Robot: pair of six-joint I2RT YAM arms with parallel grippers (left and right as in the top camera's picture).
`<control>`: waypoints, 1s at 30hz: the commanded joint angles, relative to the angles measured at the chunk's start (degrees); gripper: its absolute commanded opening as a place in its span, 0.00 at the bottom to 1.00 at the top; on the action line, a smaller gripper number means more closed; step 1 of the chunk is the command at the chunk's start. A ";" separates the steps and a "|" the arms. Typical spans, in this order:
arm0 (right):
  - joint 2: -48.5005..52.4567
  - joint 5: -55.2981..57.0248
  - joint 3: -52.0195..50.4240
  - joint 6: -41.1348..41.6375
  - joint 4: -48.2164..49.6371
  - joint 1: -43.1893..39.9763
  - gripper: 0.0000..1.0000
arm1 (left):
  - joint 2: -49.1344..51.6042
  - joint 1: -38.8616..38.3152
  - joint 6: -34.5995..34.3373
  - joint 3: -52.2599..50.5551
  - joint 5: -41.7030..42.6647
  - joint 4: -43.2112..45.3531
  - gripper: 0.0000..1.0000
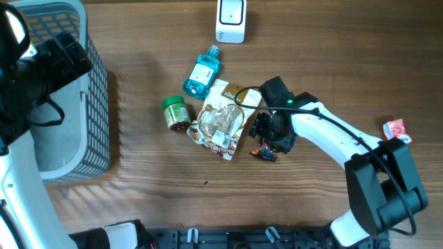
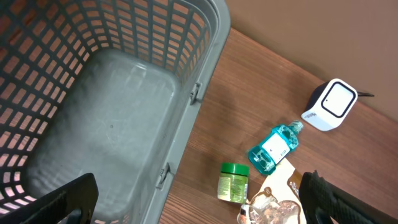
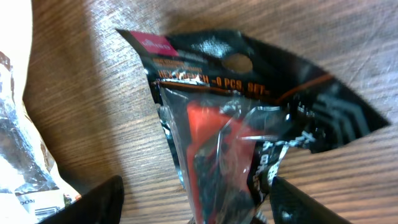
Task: Scan the item barcode
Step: 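Reach the right gripper to the black wrench package and grasp it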
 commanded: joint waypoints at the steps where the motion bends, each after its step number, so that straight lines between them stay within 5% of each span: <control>1: 0.66 1.88 -0.07 -2.73 1.27 0.33 0.55 | 0.33 0.46 -0.09 0.48 0.26 0.11 1.00; 3: 0.66 1.88 -0.07 -2.73 1.57 0.33 0.47 | 0.33 0.46 -0.09 0.48 0.28 0.11 1.00; 10: 3.23 2.27 -0.09 -1.44 2.19 0.35 0.46 | 0.33 0.46 -0.09 0.48 0.28 0.11 1.00; 20: 8.79 -1.66 -0.02 -0.81 6.56 0.35 0.06 | 0.33 0.46 -0.09 0.48 0.26 0.11 1.00; 30: 6.01 -9.07 0.70 -3.28 7.78 0.15 0.05 | 0.33 0.46 -0.09 0.48 0.28 0.11 1.00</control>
